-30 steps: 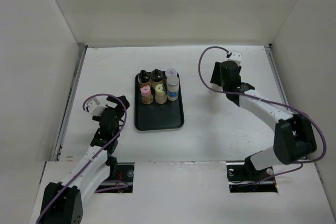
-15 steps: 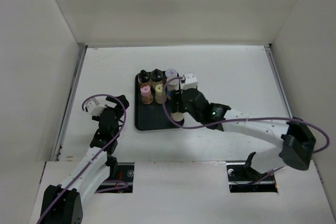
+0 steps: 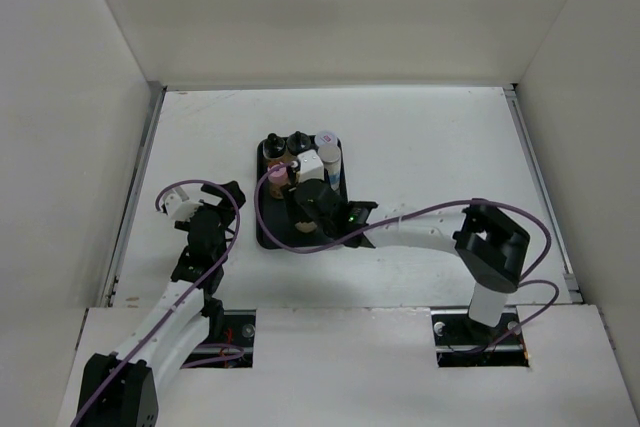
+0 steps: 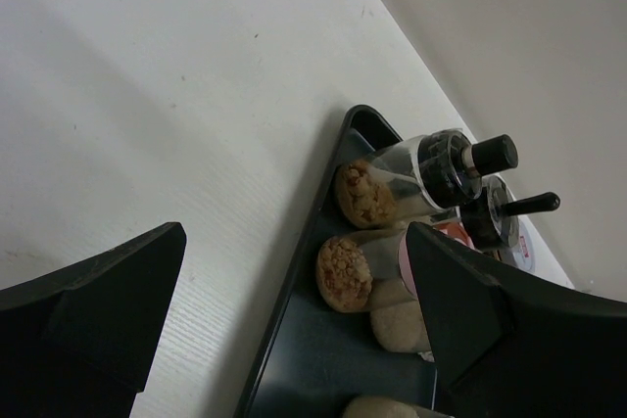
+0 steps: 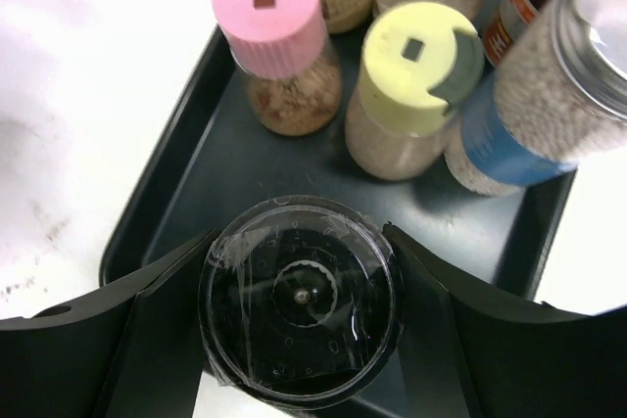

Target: Organize the condiment bottles

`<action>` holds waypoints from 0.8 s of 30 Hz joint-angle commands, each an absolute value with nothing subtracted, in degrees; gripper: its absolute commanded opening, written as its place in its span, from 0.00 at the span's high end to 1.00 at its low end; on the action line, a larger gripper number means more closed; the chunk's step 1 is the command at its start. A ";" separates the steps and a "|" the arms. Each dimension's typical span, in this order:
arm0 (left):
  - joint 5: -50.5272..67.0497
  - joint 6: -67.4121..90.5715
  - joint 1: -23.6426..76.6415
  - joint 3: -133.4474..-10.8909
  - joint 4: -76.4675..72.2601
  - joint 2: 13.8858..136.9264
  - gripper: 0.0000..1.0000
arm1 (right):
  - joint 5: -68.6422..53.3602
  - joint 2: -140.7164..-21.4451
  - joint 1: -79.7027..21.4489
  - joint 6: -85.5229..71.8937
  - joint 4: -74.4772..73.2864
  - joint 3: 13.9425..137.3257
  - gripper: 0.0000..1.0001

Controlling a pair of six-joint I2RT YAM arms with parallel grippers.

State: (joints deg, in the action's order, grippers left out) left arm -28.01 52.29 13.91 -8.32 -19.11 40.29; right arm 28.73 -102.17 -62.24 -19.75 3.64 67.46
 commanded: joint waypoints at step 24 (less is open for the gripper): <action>-25.49 47.64 13.75 -11.69 -22.15 48.60 0.00 | 30.08 -62.32 -26.43 -34.35 17.92 31.92 0.00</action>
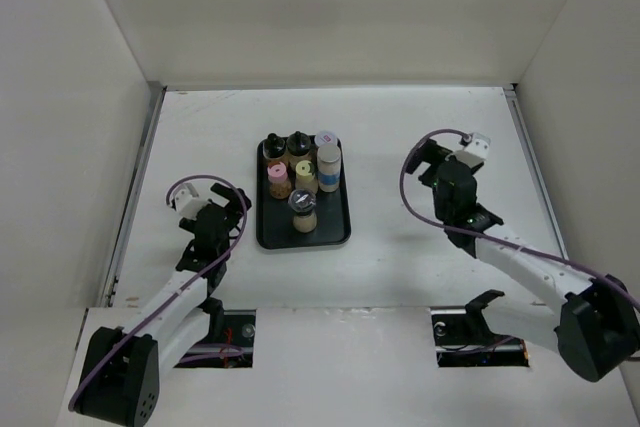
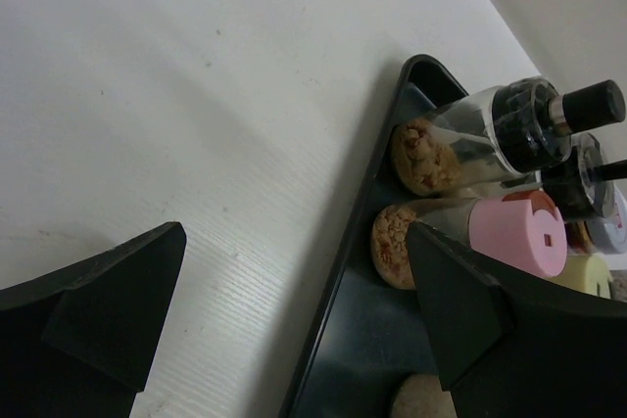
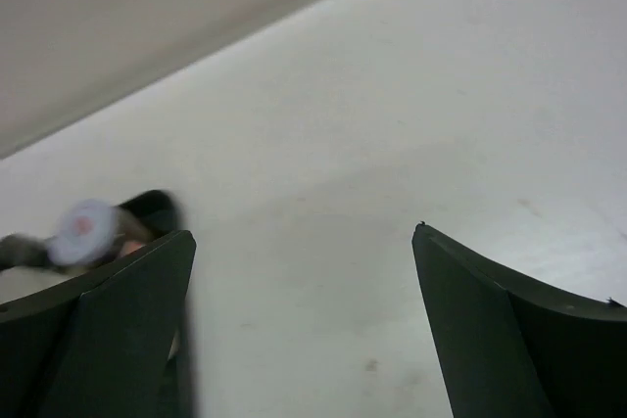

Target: Organize the condiment bottles

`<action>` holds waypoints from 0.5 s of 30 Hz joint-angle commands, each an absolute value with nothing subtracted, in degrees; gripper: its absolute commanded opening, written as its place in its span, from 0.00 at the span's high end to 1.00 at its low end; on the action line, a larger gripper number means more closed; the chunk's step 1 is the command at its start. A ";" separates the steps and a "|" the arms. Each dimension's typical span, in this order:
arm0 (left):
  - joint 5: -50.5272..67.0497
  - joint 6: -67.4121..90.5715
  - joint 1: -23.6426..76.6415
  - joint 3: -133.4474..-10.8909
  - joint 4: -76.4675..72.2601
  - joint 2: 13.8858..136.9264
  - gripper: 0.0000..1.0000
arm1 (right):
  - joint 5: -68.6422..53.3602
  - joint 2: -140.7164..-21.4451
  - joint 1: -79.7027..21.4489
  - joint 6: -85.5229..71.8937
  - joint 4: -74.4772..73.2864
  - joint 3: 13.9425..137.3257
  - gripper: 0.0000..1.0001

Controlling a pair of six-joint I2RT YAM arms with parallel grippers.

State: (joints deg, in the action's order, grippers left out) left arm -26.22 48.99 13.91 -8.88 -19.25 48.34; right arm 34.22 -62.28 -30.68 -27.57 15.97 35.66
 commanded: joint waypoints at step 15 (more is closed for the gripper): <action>-25.84 42.98 13.93 -12.74 -22.68 47.72 0.00 | 24.61 -70.23 -26.23 -37.00 27.25 27.51 0.00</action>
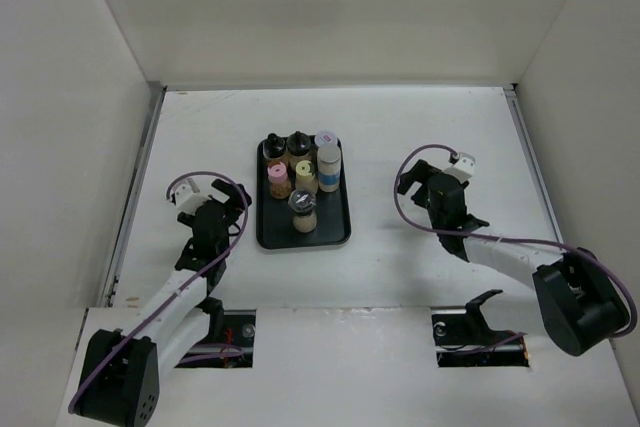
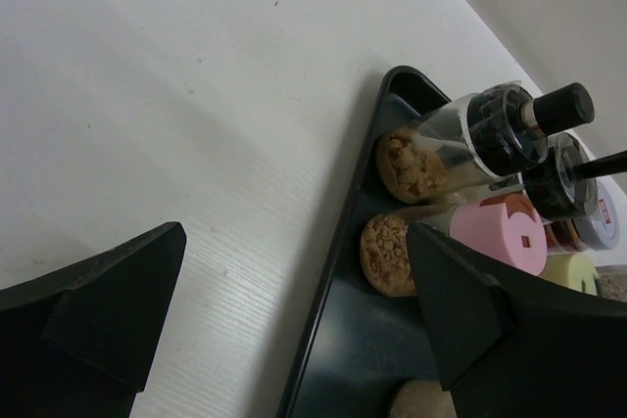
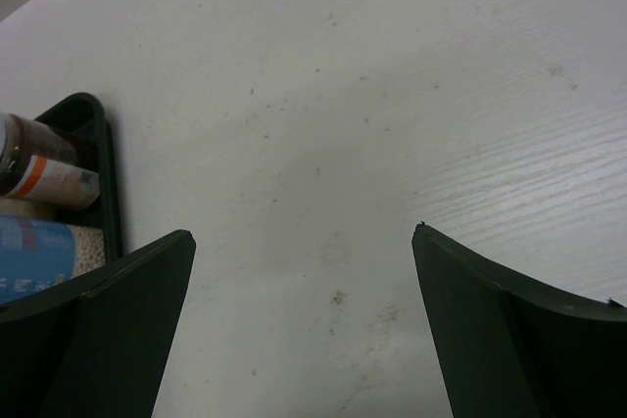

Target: Organize the condiment bottles

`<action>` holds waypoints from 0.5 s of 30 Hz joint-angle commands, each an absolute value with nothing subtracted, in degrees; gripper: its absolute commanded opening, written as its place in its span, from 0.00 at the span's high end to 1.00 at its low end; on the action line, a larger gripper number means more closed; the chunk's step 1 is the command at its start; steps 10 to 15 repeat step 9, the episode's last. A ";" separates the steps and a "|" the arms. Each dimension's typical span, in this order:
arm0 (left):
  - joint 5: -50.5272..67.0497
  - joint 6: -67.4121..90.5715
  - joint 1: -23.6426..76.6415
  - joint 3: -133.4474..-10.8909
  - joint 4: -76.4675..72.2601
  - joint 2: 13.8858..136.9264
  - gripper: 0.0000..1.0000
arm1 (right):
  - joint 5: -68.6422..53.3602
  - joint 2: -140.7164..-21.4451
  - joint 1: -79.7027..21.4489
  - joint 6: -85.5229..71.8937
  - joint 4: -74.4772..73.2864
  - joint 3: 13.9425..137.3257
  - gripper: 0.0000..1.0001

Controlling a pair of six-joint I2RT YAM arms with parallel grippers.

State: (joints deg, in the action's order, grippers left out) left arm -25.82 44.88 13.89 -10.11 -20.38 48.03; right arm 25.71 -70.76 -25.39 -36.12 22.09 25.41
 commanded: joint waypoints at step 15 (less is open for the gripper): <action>-26.01 41.05 15.51 -13.53 -20.39 45.09 0.00 | 23.29 -69.88 -26.67 -36.91 27.25 27.60 0.00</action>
